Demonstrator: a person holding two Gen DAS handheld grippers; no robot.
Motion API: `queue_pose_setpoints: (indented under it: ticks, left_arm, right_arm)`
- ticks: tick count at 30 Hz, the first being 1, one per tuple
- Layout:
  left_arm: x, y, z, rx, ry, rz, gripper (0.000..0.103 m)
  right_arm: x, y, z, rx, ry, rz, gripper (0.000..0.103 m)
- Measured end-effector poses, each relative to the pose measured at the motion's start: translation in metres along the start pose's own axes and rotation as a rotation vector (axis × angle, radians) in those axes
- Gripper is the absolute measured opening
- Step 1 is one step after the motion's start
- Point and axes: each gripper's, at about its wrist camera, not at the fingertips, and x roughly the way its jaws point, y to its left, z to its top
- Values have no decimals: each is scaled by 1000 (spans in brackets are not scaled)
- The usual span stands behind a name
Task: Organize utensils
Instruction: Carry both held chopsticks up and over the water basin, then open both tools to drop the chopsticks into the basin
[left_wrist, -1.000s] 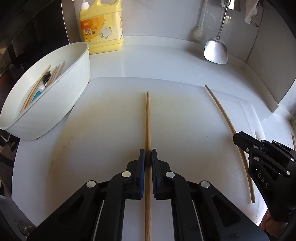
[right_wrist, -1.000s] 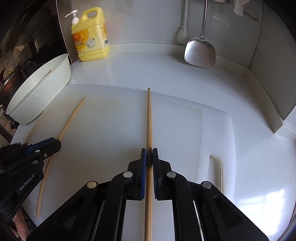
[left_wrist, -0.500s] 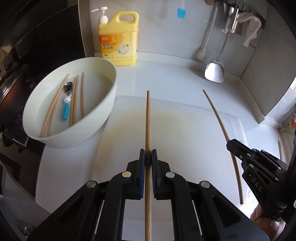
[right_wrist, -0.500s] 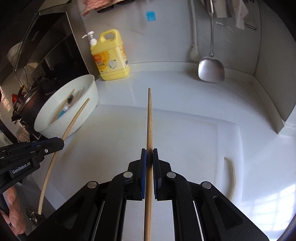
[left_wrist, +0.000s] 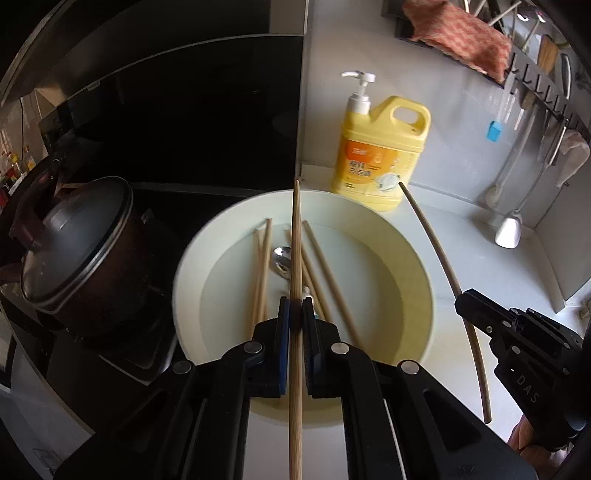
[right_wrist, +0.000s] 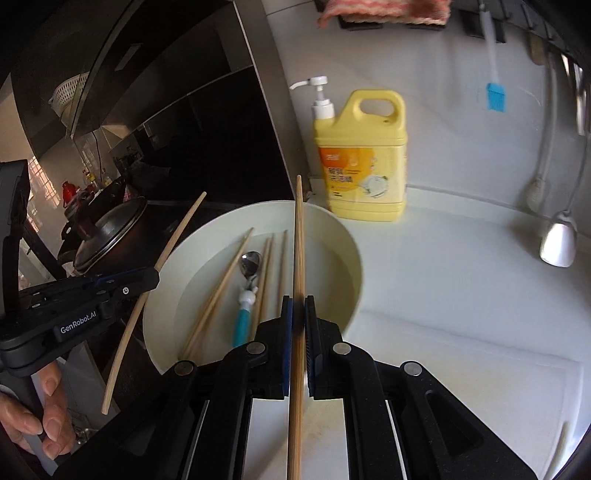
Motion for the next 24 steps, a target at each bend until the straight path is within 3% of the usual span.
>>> queue_pose_setpoints:
  ticks: [5, 12, 22, 23, 24]
  left_arm:
    - [41, 35, 15, 5, 76, -33, 7]
    - [83, 39, 17, -12, 136, -64, 7]
    - [101, 42, 12, -52, 196, -57, 8]
    - [101, 42, 13, -59, 195, -50, 8]
    - [99, 43, 13, -65, 193, -45, 8]
  right_arm:
    - [51, 30, 14, 32, 64, 8, 6]
    - [103, 36, 17, 37, 191, -12, 6]
    - [119, 30, 18, 15, 258, 10, 7]
    - [122, 31, 19, 6, 262, 2, 10]
    - [121, 32, 22, 2, 261, -15, 23]
